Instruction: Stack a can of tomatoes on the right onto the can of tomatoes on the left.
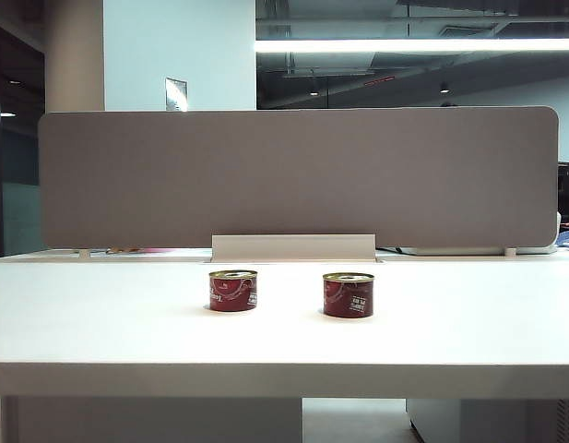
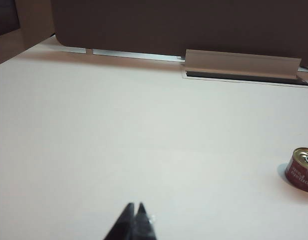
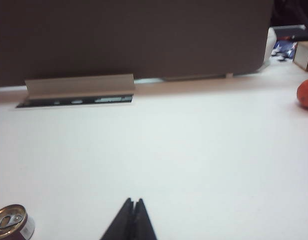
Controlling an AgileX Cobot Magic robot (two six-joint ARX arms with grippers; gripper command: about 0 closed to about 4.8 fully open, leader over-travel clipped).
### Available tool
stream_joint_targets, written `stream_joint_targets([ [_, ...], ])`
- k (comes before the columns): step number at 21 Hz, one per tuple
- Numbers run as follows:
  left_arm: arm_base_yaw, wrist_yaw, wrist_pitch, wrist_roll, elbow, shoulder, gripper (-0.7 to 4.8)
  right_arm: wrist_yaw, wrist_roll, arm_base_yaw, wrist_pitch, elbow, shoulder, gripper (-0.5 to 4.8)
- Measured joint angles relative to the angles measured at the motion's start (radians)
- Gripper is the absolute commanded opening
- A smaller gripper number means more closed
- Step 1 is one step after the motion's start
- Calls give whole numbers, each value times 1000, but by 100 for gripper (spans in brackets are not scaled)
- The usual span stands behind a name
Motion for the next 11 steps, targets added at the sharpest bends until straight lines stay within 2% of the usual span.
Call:
stream_joint_targets([
  [8, 0, 1, 0, 0, 0, 0, -6, -105, -8, 28, 6, 176, 307, -1],
  [11, 0, 1, 0, 0, 0, 0, -6, -134, -45, 102, -25, 266, 455, -1],
])
